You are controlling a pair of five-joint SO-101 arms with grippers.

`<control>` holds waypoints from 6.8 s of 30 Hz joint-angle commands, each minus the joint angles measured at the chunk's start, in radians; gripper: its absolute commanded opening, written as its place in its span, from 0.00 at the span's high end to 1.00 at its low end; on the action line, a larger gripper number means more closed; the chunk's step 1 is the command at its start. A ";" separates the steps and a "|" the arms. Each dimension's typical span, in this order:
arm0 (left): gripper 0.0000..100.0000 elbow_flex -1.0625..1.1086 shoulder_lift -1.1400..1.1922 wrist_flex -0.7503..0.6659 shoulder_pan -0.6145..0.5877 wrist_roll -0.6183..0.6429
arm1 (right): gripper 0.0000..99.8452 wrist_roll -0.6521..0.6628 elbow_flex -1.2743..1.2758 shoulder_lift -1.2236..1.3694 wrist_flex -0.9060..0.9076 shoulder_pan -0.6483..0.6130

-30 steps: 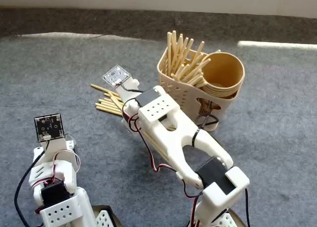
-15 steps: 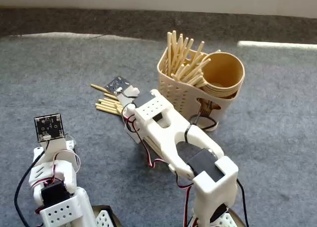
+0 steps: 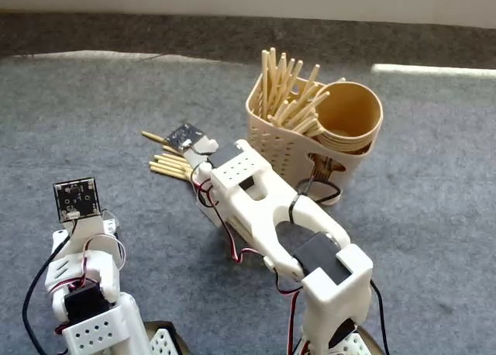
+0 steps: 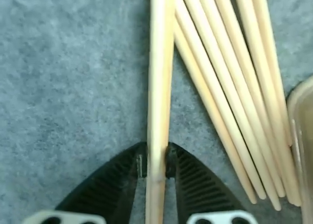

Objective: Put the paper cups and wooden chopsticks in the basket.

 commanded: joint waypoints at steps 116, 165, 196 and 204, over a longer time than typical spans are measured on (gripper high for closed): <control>0.86 0.021 -0.004 -0.018 -0.008 -0.009 | 0.94 -0.152 0.375 -0.674 -1.035 0.403; 0.86 0.021 -0.004 -0.018 -0.008 -0.009 | 0.88 0.032 0.254 -1.247 -0.104 0.015; 0.86 0.021 -0.004 -0.018 -0.010 -0.009 | 0.88 0.058 0.427 -0.449 -0.337 -0.010; 0.86 0.021 -0.004 -0.018 -0.010 -0.009 | 0.88 0.058 0.404 -0.303 -0.426 0.035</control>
